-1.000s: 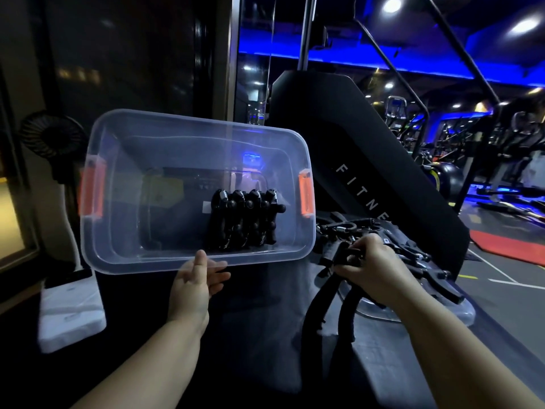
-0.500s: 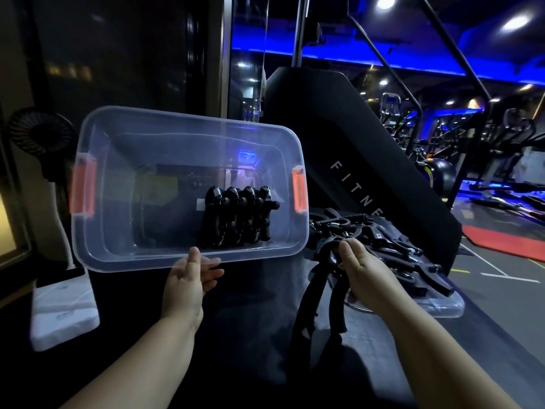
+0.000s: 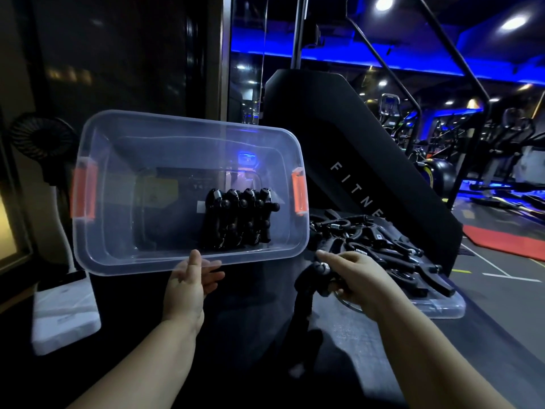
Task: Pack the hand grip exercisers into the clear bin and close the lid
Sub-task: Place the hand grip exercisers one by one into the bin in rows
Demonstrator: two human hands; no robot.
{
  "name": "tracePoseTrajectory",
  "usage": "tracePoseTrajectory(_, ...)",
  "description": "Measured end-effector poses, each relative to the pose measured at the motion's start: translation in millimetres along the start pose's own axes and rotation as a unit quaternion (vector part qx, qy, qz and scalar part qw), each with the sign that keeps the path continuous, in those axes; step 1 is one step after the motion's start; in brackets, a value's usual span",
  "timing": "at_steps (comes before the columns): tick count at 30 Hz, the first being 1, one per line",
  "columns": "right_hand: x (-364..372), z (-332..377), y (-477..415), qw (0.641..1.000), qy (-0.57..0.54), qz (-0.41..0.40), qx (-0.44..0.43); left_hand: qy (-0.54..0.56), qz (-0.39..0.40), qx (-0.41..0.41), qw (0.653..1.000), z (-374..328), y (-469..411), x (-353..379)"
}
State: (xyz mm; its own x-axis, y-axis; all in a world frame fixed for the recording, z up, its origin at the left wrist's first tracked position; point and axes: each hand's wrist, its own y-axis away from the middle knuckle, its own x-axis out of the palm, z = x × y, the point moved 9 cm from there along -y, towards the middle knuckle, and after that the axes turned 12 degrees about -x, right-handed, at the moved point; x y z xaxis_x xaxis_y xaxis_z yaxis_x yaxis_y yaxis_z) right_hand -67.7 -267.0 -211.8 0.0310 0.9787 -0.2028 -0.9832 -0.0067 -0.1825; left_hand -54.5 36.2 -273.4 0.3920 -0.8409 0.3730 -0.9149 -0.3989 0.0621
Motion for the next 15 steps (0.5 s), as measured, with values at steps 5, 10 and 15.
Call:
tracePoseTrajectory(5,9.7,-1.4,1.3,0.999,0.020,0.025,0.040,0.001,0.002,0.001,1.000,-0.1,0.5,-0.3)
tracePoseTrajectory(10,19.9,8.6,8.7,0.994,0.058,0.084,0.026,0.002,0.003,-0.001,1.000,0.4,-0.9,-1.1)
tracePoseTrajectory(15,33.4,22.4,15.8,0.986,0.082,0.143,0.003,0.003,0.009,-0.008,1.000,3.3,-2.3,-1.6)
